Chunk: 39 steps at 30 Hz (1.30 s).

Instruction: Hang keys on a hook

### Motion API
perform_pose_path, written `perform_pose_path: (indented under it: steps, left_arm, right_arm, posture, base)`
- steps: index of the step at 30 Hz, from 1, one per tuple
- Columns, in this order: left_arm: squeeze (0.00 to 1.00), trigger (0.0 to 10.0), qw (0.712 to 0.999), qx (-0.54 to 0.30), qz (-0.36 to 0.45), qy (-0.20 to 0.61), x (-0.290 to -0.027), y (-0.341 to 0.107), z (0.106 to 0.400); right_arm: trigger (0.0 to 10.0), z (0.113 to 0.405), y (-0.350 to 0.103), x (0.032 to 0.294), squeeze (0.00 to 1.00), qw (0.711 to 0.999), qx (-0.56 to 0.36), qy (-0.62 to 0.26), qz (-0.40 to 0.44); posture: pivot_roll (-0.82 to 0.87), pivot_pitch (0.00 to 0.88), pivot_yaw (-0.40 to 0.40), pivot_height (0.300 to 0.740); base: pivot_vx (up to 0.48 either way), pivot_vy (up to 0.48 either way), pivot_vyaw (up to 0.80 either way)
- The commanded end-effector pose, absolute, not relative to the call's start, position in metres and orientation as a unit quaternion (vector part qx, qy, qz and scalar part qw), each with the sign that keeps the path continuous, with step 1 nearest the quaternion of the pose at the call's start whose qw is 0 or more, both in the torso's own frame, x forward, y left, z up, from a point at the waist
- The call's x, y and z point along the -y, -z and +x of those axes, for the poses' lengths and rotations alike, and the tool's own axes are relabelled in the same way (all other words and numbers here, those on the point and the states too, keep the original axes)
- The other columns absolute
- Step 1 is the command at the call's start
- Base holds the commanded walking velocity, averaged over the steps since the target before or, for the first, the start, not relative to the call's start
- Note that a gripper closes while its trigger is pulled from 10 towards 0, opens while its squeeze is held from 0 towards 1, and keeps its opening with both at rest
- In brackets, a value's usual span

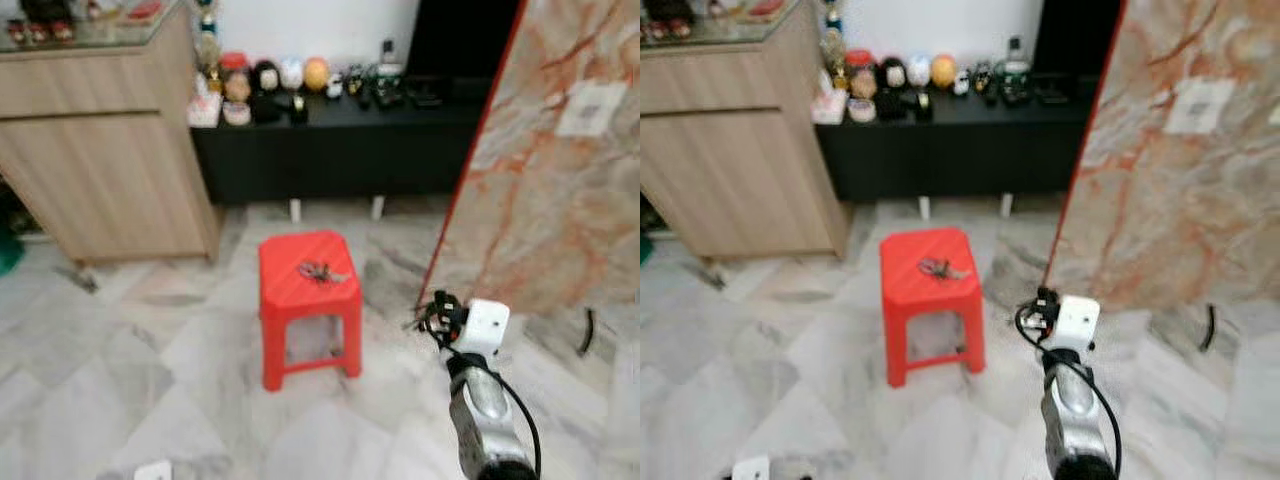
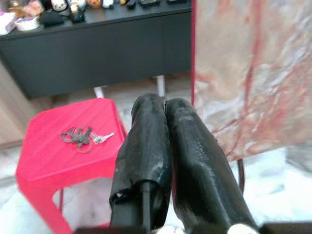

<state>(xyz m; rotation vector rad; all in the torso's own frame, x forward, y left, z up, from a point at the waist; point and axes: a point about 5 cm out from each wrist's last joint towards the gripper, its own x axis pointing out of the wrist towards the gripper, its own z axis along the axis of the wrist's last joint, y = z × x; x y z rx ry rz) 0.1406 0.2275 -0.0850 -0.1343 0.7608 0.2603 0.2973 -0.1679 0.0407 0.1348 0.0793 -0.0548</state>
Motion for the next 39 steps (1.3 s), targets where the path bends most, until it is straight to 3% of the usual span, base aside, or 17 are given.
perform_pose_path:
  steps: [1, 34, 39]
  left_arm:
    - [0.0, 10.0, 0.914, -0.38, -0.059, -0.128, -0.2284, 0.0872, 0.1347]
    - [0.0, 10.0, 0.916, -0.377, -0.052, -0.128, -0.2273, 0.0862, 0.1384]
    - [0.0, 10.0, 0.914, -0.38, -0.048, -0.134, -0.2282, 0.0863, 0.1384]
  right_arm:
    - [10.0, 0.2996, -0.0451, 0.1656, 0.0, 0.997, -0.029, 0.023, 0.065]
    - [10.0, 0.3022, -0.0467, 0.1616, 0.0, 0.997, -0.027, 0.02, 0.066]
    - [10.0, 0.3021, -0.0463, 0.1623, 0.0, 0.997, -0.027, 0.022, 0.066]
  posture:
    - [0.06, 0.034, -0.03, 0.74]
    - [0.06, 0.032, -0.03, 0.74]
    - [0.06, 0.032, -0.03, 0.74]
  base:
    - [0.0, -0.266, 0.0]
    - [0.0, -0.345, 0.0]
    - [0.0, 0.0, 0.0]
